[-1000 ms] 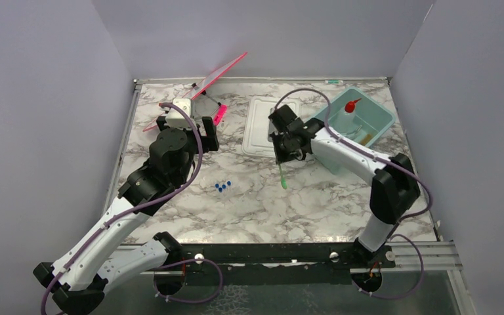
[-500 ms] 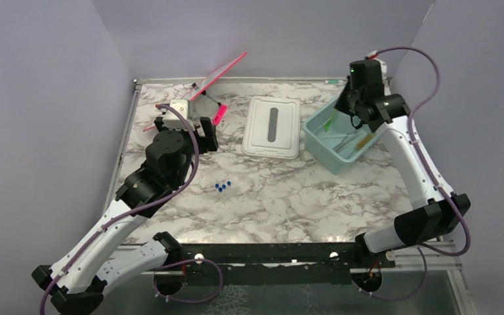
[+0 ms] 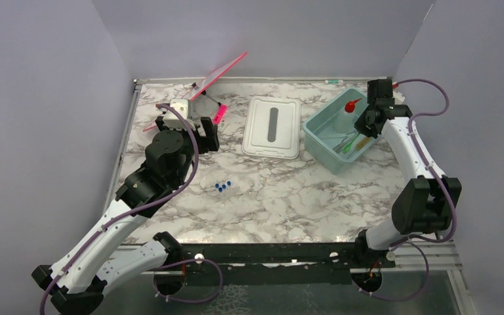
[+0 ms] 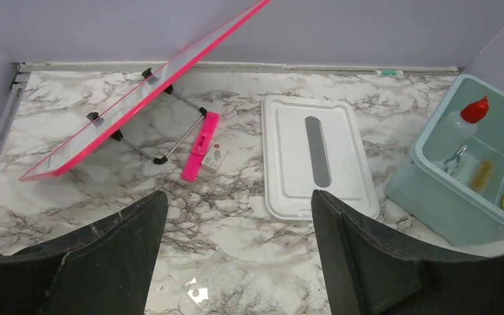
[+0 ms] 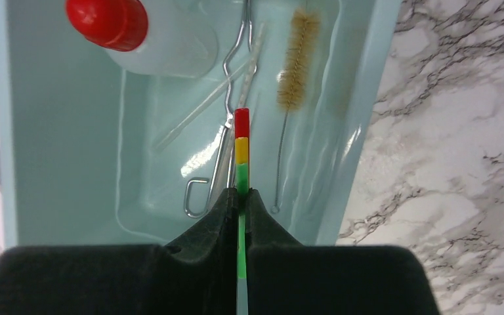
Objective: Organize the chemistry lab equipment
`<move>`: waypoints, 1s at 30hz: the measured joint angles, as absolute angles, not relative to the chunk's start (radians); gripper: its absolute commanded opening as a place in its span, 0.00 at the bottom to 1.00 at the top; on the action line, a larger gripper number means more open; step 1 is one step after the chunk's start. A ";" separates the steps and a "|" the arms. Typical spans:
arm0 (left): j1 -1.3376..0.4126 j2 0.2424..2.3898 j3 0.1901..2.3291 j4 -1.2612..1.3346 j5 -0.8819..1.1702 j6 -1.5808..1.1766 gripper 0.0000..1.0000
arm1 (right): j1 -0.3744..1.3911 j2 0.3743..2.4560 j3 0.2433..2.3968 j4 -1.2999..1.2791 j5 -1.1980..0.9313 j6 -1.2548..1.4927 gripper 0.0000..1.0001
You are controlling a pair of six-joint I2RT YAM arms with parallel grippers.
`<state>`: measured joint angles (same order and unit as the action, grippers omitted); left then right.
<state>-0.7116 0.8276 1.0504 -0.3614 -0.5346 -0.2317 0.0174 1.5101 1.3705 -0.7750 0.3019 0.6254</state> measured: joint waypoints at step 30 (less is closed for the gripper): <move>-0.712 0.832 1.040 -0.353 -0.495 -0.248 0.83 | 0.036 1.509 1.413 -0.731 0.225 0.544 0.36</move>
